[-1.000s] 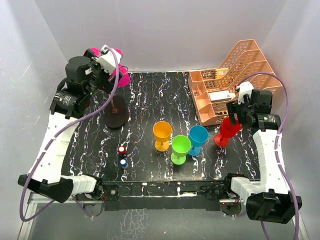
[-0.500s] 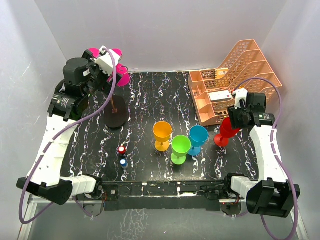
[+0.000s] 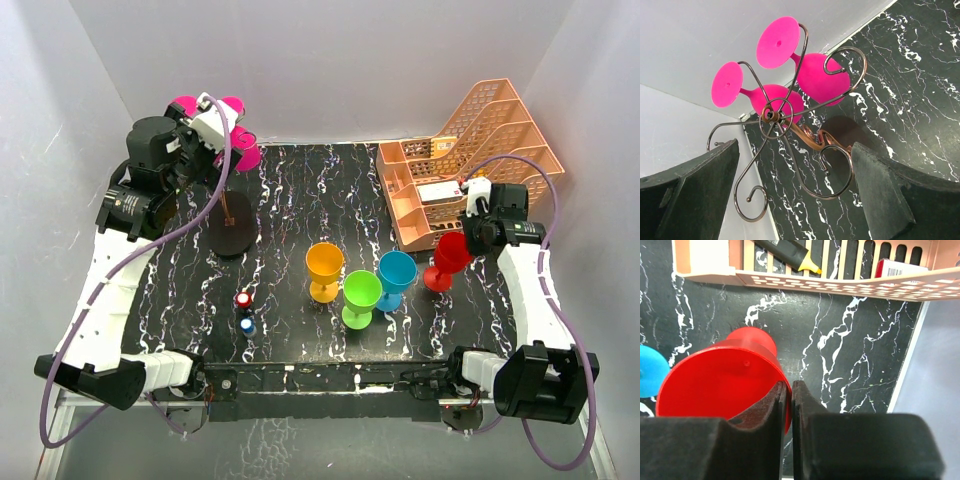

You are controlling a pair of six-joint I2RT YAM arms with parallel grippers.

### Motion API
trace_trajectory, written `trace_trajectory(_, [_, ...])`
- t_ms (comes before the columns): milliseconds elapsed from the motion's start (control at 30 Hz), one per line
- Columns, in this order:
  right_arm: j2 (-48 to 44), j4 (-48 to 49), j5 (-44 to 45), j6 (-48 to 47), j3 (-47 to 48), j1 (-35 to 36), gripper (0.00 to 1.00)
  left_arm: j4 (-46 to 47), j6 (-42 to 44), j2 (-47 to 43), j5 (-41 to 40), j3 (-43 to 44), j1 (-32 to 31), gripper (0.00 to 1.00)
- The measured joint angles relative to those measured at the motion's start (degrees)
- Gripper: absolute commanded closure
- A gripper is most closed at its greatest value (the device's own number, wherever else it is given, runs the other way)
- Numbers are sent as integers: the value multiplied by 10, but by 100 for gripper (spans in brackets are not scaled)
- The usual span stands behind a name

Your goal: Place the wine glass upside down on the wine glass rack

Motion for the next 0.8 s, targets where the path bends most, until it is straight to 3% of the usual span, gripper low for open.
trace_trajectory(333, [-6,-43,-40,-27,54,-2,92,0,-42,5,-2,2,10,3])
trace_trajectory(567, [-6,-80,-97,-45,201,-3,92,0,-111,30,19,45,37,3])
trace_trajectory(800, [38,-47,-211,-12,323,-1,92,4,-173,30,77,68,56,3])
